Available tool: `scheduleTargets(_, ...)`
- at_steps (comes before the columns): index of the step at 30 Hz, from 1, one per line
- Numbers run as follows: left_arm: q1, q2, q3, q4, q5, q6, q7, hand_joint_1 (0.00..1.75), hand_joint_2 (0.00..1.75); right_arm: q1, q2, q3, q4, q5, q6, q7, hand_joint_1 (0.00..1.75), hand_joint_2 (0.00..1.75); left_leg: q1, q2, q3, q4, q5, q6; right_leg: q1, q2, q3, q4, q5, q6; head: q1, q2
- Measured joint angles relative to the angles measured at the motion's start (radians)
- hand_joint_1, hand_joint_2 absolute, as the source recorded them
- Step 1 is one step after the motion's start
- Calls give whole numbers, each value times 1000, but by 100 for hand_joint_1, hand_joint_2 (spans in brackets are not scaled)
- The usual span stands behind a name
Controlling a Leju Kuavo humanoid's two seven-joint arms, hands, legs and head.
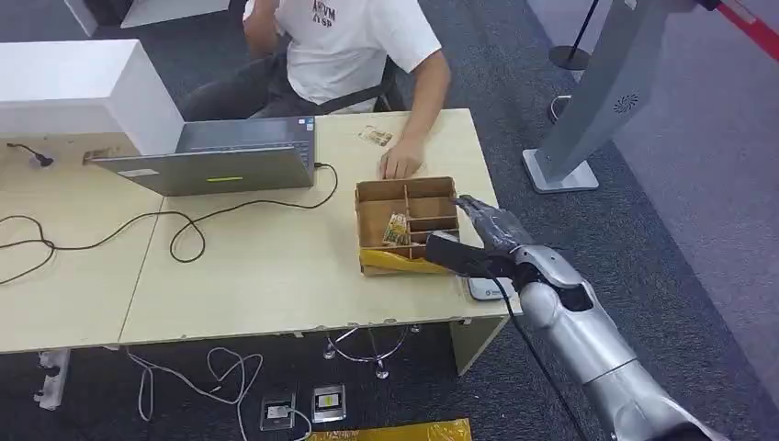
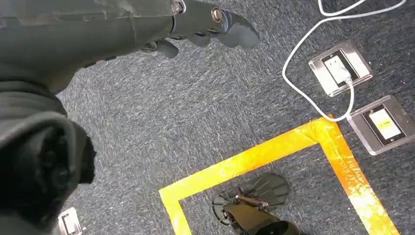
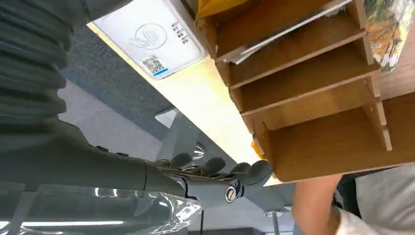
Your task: Pass the card to the sensor for recognition and then transmit it.
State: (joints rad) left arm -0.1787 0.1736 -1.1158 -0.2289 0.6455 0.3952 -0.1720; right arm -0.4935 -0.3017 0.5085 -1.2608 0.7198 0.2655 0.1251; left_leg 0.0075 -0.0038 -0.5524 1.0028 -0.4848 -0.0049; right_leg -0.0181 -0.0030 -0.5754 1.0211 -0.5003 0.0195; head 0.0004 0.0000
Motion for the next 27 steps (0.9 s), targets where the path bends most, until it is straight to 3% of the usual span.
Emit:
scheduleTargets(12,0,-1,0,0,-11,3,0,0,0,-8,31,15,31,-5,-77,-26,0,175,0,0,0,0,0,0,0,0,0,0,0,0,0,0)
scheduleTargets(18,-33,31,-2,0,-43,-93,15,0,0,-31,74,18,93,-1,-126,-46,0,175,1,0,0,0,0,0,1,0,0,0,0,0,0,0)
scheduleTargets(27,-44,56,-2,0,-43,-101,15,0,0,-47,100,33,142,1,-145,-57,0,175,1,-1,-1,0,0,0,1,0,0,0,0,-1,0,0)
